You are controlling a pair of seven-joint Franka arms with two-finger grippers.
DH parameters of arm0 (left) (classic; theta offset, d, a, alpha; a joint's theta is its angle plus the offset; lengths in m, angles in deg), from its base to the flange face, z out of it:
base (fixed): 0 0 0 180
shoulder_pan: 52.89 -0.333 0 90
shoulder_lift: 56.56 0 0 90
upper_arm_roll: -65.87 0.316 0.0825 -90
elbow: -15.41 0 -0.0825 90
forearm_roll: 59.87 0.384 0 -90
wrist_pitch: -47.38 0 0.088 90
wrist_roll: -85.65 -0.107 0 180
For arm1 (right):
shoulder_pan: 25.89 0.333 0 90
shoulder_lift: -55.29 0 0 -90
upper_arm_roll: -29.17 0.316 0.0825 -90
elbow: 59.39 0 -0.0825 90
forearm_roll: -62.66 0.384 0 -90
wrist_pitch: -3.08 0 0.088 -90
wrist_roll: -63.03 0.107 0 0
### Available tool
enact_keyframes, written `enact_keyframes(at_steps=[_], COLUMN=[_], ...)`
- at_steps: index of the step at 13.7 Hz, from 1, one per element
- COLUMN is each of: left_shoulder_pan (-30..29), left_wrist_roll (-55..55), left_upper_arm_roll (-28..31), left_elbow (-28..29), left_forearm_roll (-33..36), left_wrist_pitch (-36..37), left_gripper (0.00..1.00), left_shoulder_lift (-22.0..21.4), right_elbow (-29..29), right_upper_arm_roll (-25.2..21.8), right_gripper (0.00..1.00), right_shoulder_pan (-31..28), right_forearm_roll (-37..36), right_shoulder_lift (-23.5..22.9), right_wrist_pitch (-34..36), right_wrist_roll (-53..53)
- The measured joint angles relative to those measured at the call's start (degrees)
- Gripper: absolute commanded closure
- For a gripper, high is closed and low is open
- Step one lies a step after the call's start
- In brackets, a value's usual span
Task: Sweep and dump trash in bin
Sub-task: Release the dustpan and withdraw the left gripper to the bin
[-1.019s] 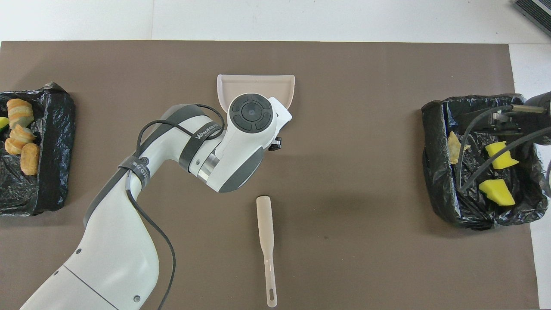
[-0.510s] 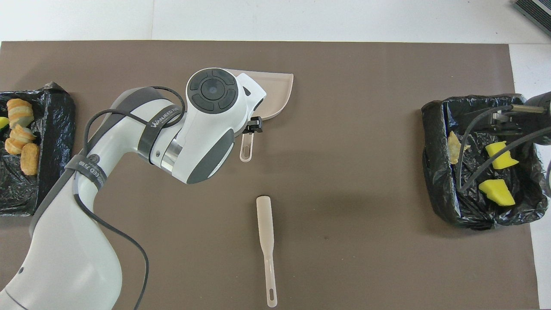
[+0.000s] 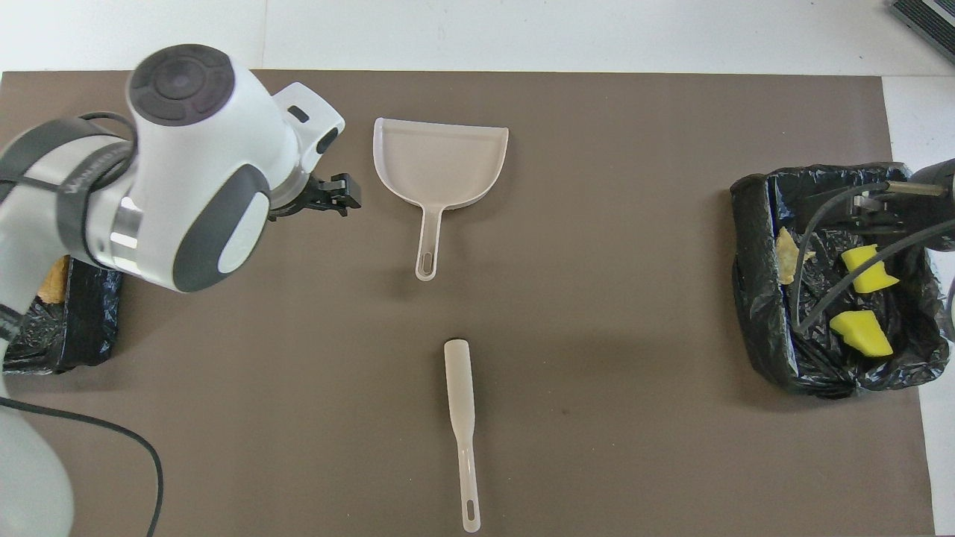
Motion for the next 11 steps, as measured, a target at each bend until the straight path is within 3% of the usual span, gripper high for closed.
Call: enact_keyframes(at_steps=[6,11], left_shoulder_pan=[-9.5,-15.2], left_wrist_roll=[-14.9,-23.0], left_upper_arm_roll=[0.1,0.1], left_elbow=[0.6,8.8], left_forearm_roll=[-0.6,-2.8], left_wrist_pitch=[7.5,8.4], left_gripper=[0.00,0.00], left_shoulder_lift=[-6.7,-14.7], right_elbow=[0.0,0.0], right_upper_arm_roll=[0.0,0.0], right_gripper=[0.00,0.00], right_shoulder_pan=[0.0,0.0], right_forearm_roll=[0.0,0.0], right_shoulder_lift=[0.0,0.0], right_wrist_pitch=[0.0,0.0], right_wrist_roll=[0.0,0.0])
